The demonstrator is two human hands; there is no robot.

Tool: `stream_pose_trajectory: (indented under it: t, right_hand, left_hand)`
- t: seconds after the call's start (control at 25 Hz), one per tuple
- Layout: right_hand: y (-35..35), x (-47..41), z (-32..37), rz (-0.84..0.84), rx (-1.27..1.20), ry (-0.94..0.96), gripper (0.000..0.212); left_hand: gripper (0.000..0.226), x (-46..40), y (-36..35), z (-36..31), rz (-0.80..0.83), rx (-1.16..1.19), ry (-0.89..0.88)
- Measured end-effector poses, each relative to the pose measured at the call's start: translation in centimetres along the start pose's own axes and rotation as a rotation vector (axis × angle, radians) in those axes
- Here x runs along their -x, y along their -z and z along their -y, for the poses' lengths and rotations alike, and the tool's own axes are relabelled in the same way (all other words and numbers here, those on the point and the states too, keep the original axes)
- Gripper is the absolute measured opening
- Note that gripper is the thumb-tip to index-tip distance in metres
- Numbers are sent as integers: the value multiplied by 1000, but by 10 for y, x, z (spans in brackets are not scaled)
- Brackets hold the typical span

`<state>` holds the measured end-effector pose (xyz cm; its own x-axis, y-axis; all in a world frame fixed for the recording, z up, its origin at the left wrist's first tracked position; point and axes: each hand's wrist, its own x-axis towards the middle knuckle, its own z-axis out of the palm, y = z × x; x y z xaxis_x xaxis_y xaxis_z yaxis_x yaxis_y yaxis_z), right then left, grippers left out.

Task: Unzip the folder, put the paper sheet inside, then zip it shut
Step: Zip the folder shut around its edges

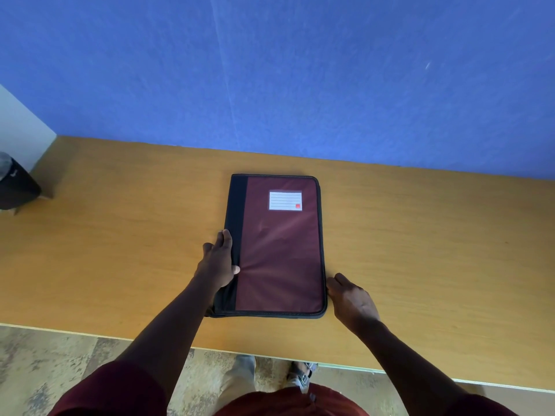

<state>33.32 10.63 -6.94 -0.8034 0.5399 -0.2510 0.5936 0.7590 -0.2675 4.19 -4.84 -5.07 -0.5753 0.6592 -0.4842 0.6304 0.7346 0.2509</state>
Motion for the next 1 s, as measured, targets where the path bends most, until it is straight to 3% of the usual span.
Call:
stream_pose_trajectory:
  t: [0.32, 0.76, 1.0]
  right_hand:
    - [-1, 17, -8, 0, -29, 11, 21]
    - [19, -38, -6, -20, 20, -81, 16]
    - [27, -58, -9, 3, 17, -107, 18]
  left_hand:
    - [101, 0, 0, 1, -4, -4, -16]
    - [103, -2, 4, 6, 23, -49, -61]
    - [104, -17, 18, 7, 59, 195, -63]
